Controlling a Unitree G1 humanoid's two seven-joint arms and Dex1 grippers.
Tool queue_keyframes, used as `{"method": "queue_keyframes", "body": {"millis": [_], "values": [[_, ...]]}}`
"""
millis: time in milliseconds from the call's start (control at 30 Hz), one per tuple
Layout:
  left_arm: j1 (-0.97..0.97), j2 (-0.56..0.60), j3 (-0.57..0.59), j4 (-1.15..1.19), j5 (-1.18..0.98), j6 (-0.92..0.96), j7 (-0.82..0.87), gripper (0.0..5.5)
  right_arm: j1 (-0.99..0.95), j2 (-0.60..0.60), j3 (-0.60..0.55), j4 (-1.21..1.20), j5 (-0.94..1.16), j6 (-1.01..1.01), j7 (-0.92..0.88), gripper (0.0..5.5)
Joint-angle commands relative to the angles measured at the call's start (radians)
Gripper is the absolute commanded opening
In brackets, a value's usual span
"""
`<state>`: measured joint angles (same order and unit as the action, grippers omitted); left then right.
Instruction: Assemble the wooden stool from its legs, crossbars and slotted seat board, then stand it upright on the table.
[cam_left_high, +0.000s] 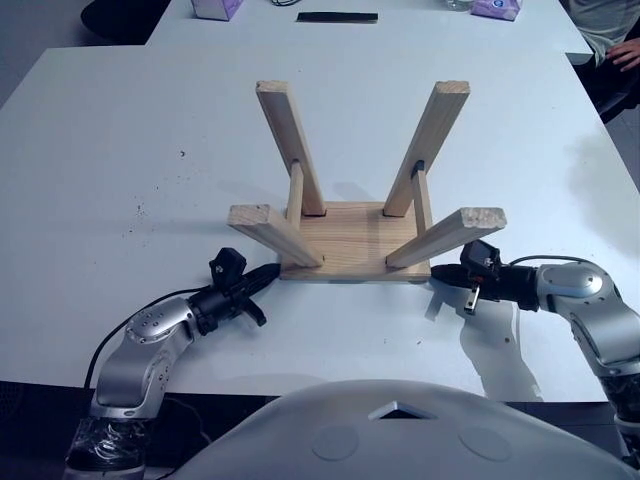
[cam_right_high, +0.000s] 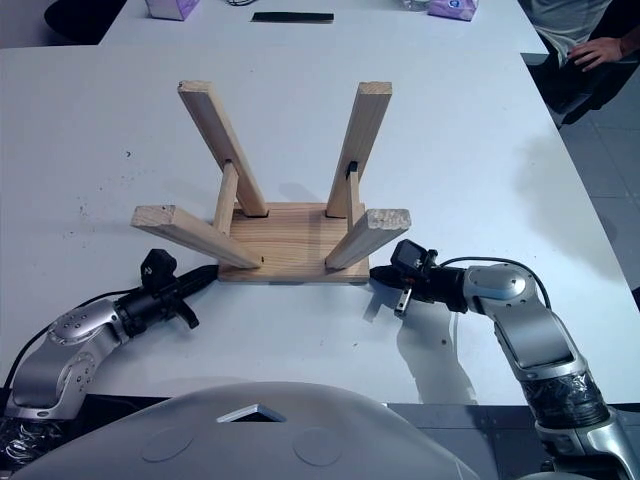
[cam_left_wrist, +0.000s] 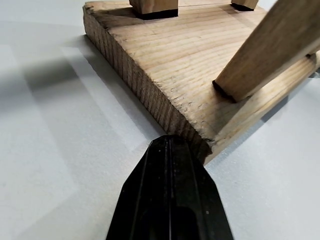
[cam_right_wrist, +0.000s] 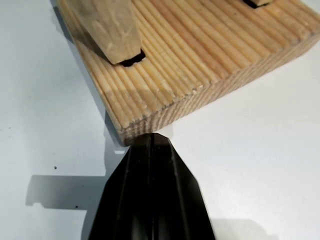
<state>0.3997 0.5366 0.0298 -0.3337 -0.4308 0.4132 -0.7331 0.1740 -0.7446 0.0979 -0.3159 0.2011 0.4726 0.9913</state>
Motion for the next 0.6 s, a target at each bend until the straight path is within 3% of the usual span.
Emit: {"method": "queue_keyframes", "body": {"millis": [33,233,600], "values": [[0.006,-0.013,0.011,-0.009,-0.017,0.009,0.009,0.01,-0.025,-0.003,-0.02,-0.013,0.053,-0.01,0.023,0.0],[0.051,0.034,0.135,-0.02,-0.079,0.018,-0.018,0.01,-0.033,-0.033,-0.06,0.044,0.05,-0.048,0.032,0.0],[-0.009,0.064,0.046,0.061,-0.02,0.01,-0.08,0.01,-0.007,-0.042,-0.007,0.073,-0.003,-0.072,0.017,0.0]]}}
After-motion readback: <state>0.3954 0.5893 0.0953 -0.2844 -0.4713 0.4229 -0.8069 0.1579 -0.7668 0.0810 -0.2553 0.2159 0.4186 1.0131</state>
